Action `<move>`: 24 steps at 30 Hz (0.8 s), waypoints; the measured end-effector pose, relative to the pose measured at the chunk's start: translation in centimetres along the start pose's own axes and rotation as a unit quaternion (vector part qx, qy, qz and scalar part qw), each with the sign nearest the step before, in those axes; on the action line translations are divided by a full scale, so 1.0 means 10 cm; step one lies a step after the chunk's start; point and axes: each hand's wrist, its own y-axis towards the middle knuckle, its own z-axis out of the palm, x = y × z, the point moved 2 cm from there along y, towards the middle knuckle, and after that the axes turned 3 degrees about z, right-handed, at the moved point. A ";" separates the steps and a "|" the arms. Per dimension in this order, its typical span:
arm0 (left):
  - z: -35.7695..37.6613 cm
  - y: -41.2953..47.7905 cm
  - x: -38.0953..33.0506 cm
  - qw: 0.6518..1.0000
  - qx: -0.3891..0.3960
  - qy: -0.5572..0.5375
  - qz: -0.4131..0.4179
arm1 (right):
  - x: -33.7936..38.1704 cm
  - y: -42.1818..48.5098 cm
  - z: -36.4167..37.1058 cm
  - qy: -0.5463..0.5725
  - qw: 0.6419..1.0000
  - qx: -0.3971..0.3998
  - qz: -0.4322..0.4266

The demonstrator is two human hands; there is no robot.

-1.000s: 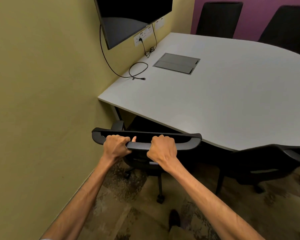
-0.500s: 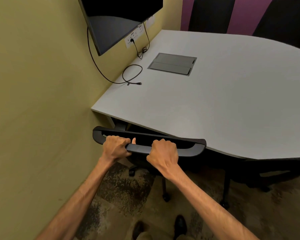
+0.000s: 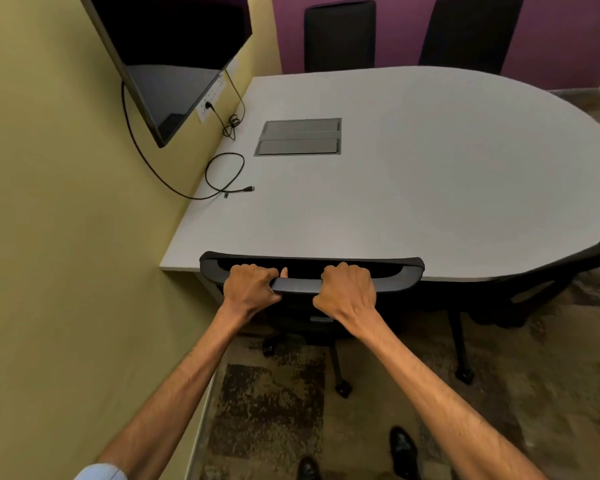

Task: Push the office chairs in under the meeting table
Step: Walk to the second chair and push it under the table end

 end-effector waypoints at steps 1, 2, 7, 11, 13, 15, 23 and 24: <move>0.01 0.02 0.07 1.000 0.001 -0.004 0.003 | 0.05 0.03 0.01 -0.002 1.000 -0.001 0.006; 0.03 0.04 0.14 1.000 0.001 -0.008 0.005 | 0.10 0.06 0.01 -0.003 1.000 -0.003 0.011; 0.11 0.16 0.20 1.000 0.001 -0.022 -0.006 | 0.10 0.22 0.00 -0.013 0.999 -0.003 0.030; 0.17 0.20 0.22 1.000 -0.004 -0.027 -0.003 | 0.07 0.28 0.01 -0.011 0.999 -0.005 0.049; 0.17 0.20 0.25 0.999 0.004 -0.035 -0.007 | 0.09 0.29 0.04 -0.013 0.999 -0.008 0.047; 0.17 0.19 0.26 0.999 -0.002 -0.034 -0.011 | 0.10 0.31 0.06 -0.016 0.999 -0.013 0.045; 0.09 0.16 0.18 0.999 0.012 -0.036 -0.021 | 0.06 0.28 0.07 0.003 0.998 -0.017 0.056; 0.08 0.15 0.18 0.999 0.012 -0.039 -0.019 | 0.06 0.28 0.06 0.005 0.998 -0.012 0.056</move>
